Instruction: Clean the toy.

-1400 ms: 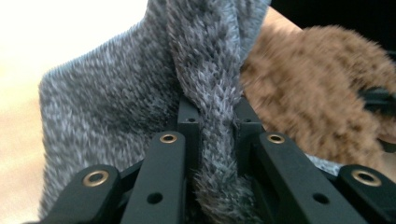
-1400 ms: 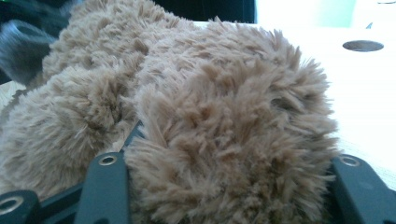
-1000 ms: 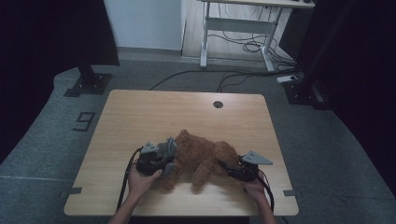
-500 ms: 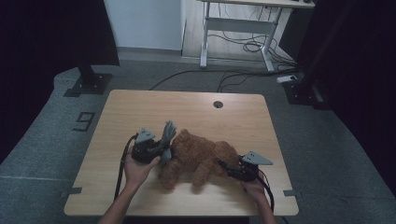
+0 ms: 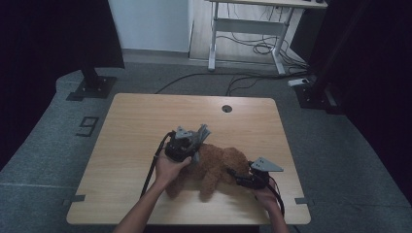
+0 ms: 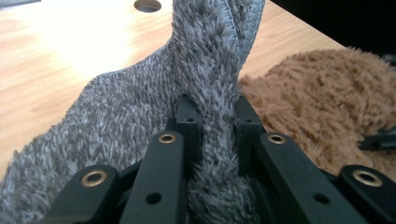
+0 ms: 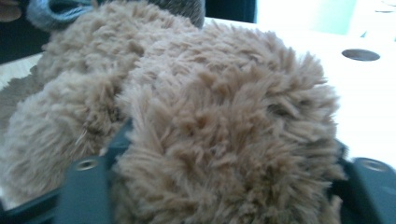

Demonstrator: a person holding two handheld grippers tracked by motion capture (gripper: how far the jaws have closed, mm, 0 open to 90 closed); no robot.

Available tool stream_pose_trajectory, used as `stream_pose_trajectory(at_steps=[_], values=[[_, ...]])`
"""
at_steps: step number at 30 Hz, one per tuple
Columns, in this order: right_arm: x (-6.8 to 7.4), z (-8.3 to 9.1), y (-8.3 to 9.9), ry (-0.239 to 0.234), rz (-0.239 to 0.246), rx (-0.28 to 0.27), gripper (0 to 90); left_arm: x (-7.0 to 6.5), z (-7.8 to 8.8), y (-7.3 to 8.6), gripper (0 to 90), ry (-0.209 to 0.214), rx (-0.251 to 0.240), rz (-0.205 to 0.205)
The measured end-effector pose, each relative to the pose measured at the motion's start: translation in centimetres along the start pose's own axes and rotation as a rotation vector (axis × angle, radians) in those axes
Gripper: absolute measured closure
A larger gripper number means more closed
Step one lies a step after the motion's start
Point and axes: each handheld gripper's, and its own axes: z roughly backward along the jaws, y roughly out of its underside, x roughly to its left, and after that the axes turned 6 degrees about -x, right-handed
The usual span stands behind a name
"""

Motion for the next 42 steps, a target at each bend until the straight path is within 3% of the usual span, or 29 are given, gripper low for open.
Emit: stream_pose_trajectory(at_steps=[4,8,12,15,18,20,22,24,26,28,30,36,39,42], values=[[0.6,0.4,-1.0,0.013,0.011,0.041,13.6,0.0,0.6,1.3,77.5,0.021,-0.014,0.007],[0.6,1.2,-2.5,-0.011,-0.060,0.075,7.2,-0.4,1.0,2.3,77.6,0.020,-0.032,-0.005],[0.1,1.4,-3.6,0.003,-0.121,0.086,3.4,-0.5,1.4,3.0,77.6,0.025,-0.047,-0.006],[-0.7,0.6,-3.8,0.001,-0.168,0.153,0.0,-0.5,1.8,3.5,77.7,0.038,-0.053,0.003],[-0.9,-0.5,-3.2,-0.006,-0.191,0.242,0.0,-0.4,2.1,3.8,77.7,0.044,-0.059,0.004],[-0.9,-0.8,-2.9,-0.008,-0.198,0.244,0.0,-0.4,2.3,4.1,77.7,0.050,-0.065,0.010],[-0.8,-1.0,-2.8,-0.017,-0.199,0.280,0.1,-0.4,2.5,4.4,77.7,0.065,-0.070,0.026],[-0.6,-1.2,-2.5,-0.017,-0.195,0.314,4.9,-0.5,2.7,4.6,77.7,0.071,-0.075,0.028],[-0.4,-1.0,-2.3,-0.017,-0.201,0.314,14.1,-0.6,2.9,4.8,77.7,0.074,-0.080,0.026],[-0.1,-0.7,-2.4,-0.027,-0.178,0.308,24.4,-0.7,3.1,5.0,77.7,0.073,-0.086,0.024],[0.6,-0.4,-2.8,-0.023,-0.101,0.288,33.4,-0.7,3.3,5.0,77.6,0.066,-0.090,0.021],[1.5,-1.4,-4.1,0.027,0.075,0.204,43.4,0.4,4.2,4.7,77.5,0.044,-0.119,0.051],[0.8,-2.8,-3.9,0.056,0.112,0.146,43.1,1.0,4.1,4.6,77.4,0.031,-0.127,0.070],[-0.1,-3.6,-3.3,0.043,0.089,0.094,42.1,1.1,4.0,4.3,77.3,0.025,-0.128,0.072]])
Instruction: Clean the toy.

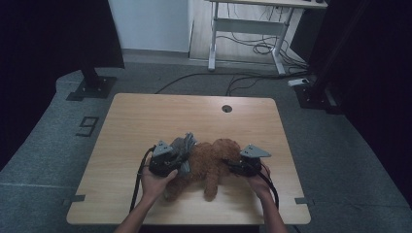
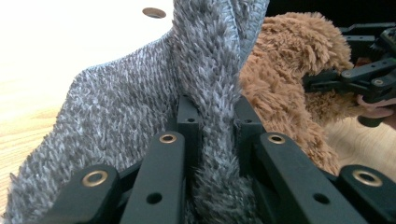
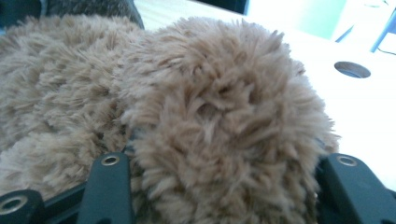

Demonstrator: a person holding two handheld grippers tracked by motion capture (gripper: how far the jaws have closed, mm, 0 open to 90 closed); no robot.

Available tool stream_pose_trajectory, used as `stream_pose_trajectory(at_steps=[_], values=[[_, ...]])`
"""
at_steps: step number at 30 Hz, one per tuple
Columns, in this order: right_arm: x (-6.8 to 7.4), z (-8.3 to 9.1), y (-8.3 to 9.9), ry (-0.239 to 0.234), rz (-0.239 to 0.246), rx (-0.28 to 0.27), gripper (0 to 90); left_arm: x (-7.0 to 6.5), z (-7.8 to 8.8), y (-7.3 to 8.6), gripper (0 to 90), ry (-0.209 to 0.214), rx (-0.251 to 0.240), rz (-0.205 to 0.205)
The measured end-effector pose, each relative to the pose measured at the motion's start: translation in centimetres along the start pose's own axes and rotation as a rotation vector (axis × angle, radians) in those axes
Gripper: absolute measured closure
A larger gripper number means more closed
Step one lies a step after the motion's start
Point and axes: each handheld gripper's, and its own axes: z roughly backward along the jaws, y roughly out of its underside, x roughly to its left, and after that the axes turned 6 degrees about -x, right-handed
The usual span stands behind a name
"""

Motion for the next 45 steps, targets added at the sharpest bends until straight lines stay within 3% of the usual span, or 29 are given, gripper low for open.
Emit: stream_pose_trajectory(at_steps=[4,8,13,17,19,21,24,27,30,32,36,45], values=[[0.2,0.4,0.5,-0.002,0.009,-0.016,41.8,-0.8,0.0,-1.6,77.3,-0.001,0.000,-0.032],[0.7,1.1,1.1,0.001,0.014,-0.028,41.8,-2.8,-0.8,-4.2,77.3,0.024,-0.011,-0.071],[1.2,1.8,1.6,-0.001,0.018,-0.033,41.5,-6.3,-4.2,-6.6,77.2,0.073,0.032,-0.122],[1.3,2.1,2.0,-0.002,0.008,-0.039,41.2,-8.8,-7.9,-6.8,77.1,0.115,0.106,-0.130],[1.3,2.2,2.1,-0.003,0.002,-0.038,41.1,-9.7,-9.6,-6.2,77.0,0.102,0.162,-0.159],[1.2,2.2,2.2,0.001,-0.008,-0.028,41.0,-10.0,-10.6,-5.2,77.0,0.076,0.173,-0.181],[0.8,2.2,2.9,-0.007,-0.038,-0.025,41.0,-9.5,-10.5,-4.6,77.3,0.083,0.163,-0.157],[0.9,2.3,2.9,-0.001,-0.036,-0.020,41.1,-8.8,-9.7,-4.2,77.4,0.037,0.168,-0.175],[1.0,2.2,2.9,0.003,-0.040,-0.022,41.2,-7.2,-8.8,-3.8,77.5,0.025,0.178,-0.146],[1.2,2.2,2.9,0.009,-0.032,-0.023,41.4,-6.3,-8.0,-3.6,77.5,0.023,0.168,-0.126],[1.4,2.2,2.8,0.018,-0.027,-0.016,41.4,-5.2,-6.5,-3.6,77.5,0.000,0.151,-0.128],[1.4,2.3,2.9,0.022,-0.031,-0.020,41.4,-0.9,-2.4,-3.0,77.5,-0.064,0.118,-0.066]])
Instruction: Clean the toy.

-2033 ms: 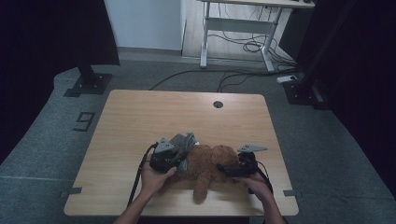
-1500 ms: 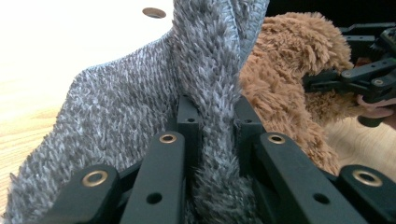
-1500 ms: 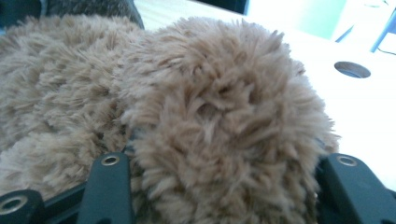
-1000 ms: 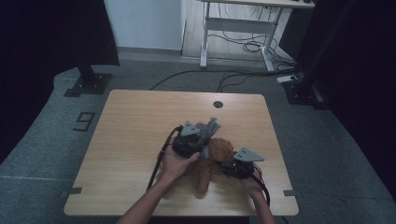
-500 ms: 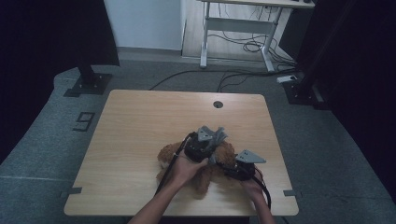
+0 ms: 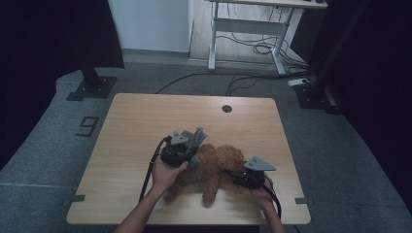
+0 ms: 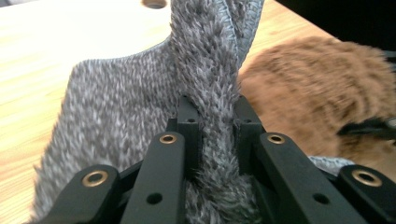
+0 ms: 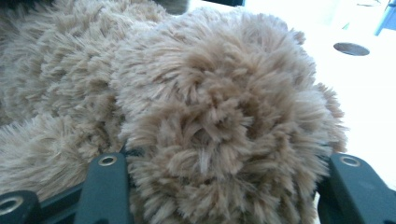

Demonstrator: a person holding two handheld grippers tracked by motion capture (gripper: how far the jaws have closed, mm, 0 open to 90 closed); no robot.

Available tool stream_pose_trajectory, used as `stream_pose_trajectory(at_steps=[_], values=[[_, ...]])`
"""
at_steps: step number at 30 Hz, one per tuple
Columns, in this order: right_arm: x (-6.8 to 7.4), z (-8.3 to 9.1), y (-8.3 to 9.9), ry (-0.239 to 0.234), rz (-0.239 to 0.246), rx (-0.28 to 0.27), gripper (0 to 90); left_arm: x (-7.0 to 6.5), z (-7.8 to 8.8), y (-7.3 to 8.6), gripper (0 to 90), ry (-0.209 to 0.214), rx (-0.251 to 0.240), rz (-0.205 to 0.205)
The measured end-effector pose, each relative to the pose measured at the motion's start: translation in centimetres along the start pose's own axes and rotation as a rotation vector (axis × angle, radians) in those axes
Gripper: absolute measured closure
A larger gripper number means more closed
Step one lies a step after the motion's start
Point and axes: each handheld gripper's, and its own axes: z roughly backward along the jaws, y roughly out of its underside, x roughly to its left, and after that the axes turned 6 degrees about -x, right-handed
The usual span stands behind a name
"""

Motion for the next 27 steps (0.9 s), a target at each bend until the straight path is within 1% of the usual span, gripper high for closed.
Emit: stream_pose_trajectory(at_steps=[2,3,5,7,9,10,11,13,15,16,17,18,19,20,22,23,24,25,26,27], values=[[0.0,0.0,0.0,0.000,-0.001,0.001,41.4,1.0,0.6,0.6,77.6,-0.016,-0.007,0.020],[0.0,0.0,0.0,0.000,-0.001,0.001,41.4,1.6,0.9,1.1,77.6,-0.029,-0.005,0.033],[0.0,0.1,0.0,0.000,-0.001,0.003,41.4,2.4,1.2,1.9,77.7,-0.048,0.003,0.051],[-0.1,0.1,0.1,0.000,-0.005,0.003,41.5,3.6,1.4,3.2,77.8,-0.063,0.040,0.072],[-0.2,0.2,0.2,-0.003,-0.016,0.001,41.5,4.5,1.3,4.3,77.8,-0.050,0.055,0.106],[-0.3,0.2,0.2,-0.005,-0.019,0.000,41.5,5.0,1.5,4.7,77.7,-0.038,0.049,0.128],[-0.3,0.2,0.2,-0.005,-0.019,0.000,41.5,5.1,1.6,4.7,77.7,-0.032,0.042,0.141],[-0.2,0.2,0.2,-0.003,-0.017,0.001,41.5,5.0,2.0,3.9,77.7,-0.029,0.034,0.127],[-0.2,0.2,0.2,-0.003,-0.018,0.001,41.4,4.3,2.5,2.5,77.8,-0.024,0.009,0.098],[-0.2,0.2,0.2,-0.003,-0.017,0.001,41.4,3.7,2.7,1.4,77.8,-0.018,-0.014,0.083],[-0.2,0.3,0.2,-0.003,-0.012,0.002,41.4,3.3,2.8,0.7,77.8,-0.013,-0.027,0.072],[-0.1,0.3,0.2,-0.002,-0.009,0.000,41.4,2.5,2.8,-0.4,77.8,-0.003,-0.040,0.051],[-0.1,0.3,0.2,-0.001,-0.005,0.001,41.4,2.0,2.7,-1.1,77.7,0.005,-0.047,0.038],[0.0,0.3,0.2,-0.001,-0.005,0.003,41.4,1.1,2.3,-2.1,77.7,0.018,-0.052,0.021],[0.0,0.4,0.2,0.000,-0.003,0.003,41.4,-0.2,1.5,-3.3,77.7,0.039,-0.053,-0.005],[0.0,0.4,0.2,0.001,-0.001,0.002,41.3,-1.1,0.8,-3.9,77.7,0.051,-0.047,-0.021],[0.0,0.4,0.2,0.000,0.001,0.003,41.3,-2.2,-0.1,-4.5,77.7,0.065,-0.036,-0.036],[0.0,0.4,0.2,0.002,0.003,0.003,41.3,-2.8,-0.7,-4.9,77.7,0.072,-0.030,-0.052],[0.0,0.4,0.2,0.001,0.003,0.003,41.3,-4.0,-1.8,-5.3,77.7,0.089,-0.018,-0.072],[0.0,0.4,0.2,0.001,0.005,0.002,41.3,-4.7,-2.4,-5.5,77.7,0.098,-0.011,-0.084]])
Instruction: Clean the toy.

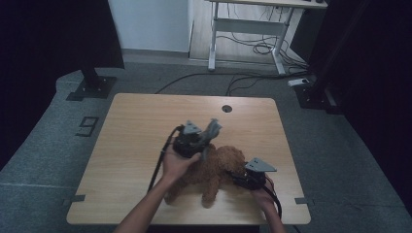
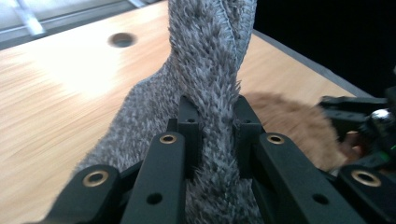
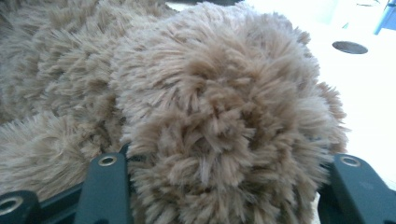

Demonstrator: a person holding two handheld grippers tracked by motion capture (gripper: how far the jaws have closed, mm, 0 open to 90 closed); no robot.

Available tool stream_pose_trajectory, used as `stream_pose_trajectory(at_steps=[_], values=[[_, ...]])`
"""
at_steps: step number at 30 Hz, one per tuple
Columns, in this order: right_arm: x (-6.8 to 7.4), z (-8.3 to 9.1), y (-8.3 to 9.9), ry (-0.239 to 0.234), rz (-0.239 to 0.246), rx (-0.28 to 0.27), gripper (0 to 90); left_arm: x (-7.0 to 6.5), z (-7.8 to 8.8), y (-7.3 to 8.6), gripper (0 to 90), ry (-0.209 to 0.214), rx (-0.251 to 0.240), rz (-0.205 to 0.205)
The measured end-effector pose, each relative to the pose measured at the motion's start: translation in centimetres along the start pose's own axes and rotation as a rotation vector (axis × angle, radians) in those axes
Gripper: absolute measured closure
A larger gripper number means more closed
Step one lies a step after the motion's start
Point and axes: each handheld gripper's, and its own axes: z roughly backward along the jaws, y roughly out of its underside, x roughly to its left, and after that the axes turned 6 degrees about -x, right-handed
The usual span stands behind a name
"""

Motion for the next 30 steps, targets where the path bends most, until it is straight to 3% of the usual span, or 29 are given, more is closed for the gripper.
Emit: stream_pose_trajectory(at_steps=[3,5,7,9,12,14,17,21,26,30], values=[[0.0,0.0,0.0,-0.001,0.000,0.001,41.2,-2.2,-2.9,-0.5,77.7,0.033,0.044,-0.035],[0.0,0.0,0.0,-0.003,-0.001,0.002,41.2,-3.1,-4.9,-0.2,77.7,0.030,0.111,-0.063],[0.0,0.1,0.0,-0.003,0.000,0.004,41.2,-3.3,-6.2,0.4,77.6,0.005,0.157,-0.087],[-0.1,0.1,0.1,-0.003,-0.006,0.010,41.0,-2.5,-6.4,1.0,77.6,0.001,0.158,-0.047],[-0.1,0.1,0.2,-0.006,-0.003,0.006,41.0,-0.8,-5.9,1.5,77.7,-0.018,0.188,-0.014],[0.2,0.0,0.0,0.000,0.013,0.012,41.0,0.3,-5.2,1.8,77.7,-0.008,0.185,0.027],[0.5,-0.1,-0.2,0.010,0.023,0.020,41.1,1.5,-4.1,1.9,77.7,-0.020,0.187,0.042],[0.4,0.0,-0.1,0.009,0.015,0.021,41.1,3.5,-2.4,2.3,77.6,-0.020,0.187,0.092],[0.4,0.0,-0.1,0.009,0.010,0.022,41.1,6.1,-0.1,3.4,77.6,-0.082,0.187,0.121],[0.2,0.0,0.0,0.008,0.005,0.023,41.2,8.0,1.5,5.6,77.9,-0.134,0.203,0.144]])
